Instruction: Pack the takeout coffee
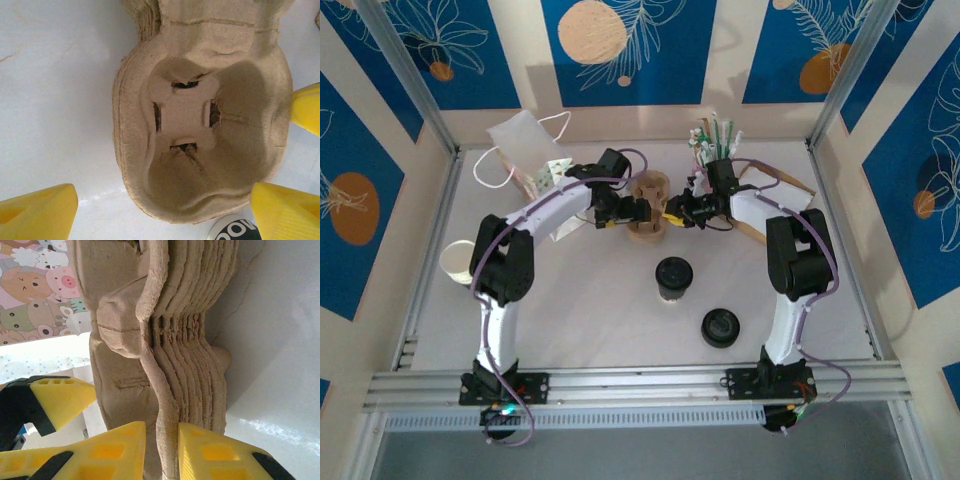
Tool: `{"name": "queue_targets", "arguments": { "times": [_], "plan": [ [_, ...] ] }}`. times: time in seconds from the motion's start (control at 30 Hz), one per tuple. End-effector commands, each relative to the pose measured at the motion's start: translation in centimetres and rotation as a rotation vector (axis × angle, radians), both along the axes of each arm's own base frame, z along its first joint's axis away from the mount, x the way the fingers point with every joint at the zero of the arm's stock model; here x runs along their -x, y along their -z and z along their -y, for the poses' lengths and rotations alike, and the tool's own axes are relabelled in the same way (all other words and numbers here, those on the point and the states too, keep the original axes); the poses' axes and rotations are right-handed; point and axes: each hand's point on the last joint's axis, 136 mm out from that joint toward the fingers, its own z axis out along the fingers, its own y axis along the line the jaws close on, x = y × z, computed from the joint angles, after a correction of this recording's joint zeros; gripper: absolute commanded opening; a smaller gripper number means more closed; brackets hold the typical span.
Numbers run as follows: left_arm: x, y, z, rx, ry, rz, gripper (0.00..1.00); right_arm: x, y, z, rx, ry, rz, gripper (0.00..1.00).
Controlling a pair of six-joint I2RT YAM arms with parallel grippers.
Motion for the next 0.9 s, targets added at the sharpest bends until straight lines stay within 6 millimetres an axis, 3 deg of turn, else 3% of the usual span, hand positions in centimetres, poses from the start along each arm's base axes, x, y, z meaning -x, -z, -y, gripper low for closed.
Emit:
{"name": "queue_targets", "arguments": {
  "times": [0.0,0.5,0.87],
  "plan": [
    [-0.1,-0.3,0.1,0.03,-0.002,-0.007,0.89,0.4,-0.6,-0.6,-0.033,-0.019,-0.007,0.25],
    [0.0,-0.1,0.7,0.065,0.003,-0.016,0.89,0.6,0.0,-1.2,-0.09,-0.02,-0.037,0.21],
    [0.1,-0.4,1.3,0.103,0.01,-0.017,0.88,0.7,0.1,-1.7,-0.115,-0.024,-0.049,0.24]
  ]
}}
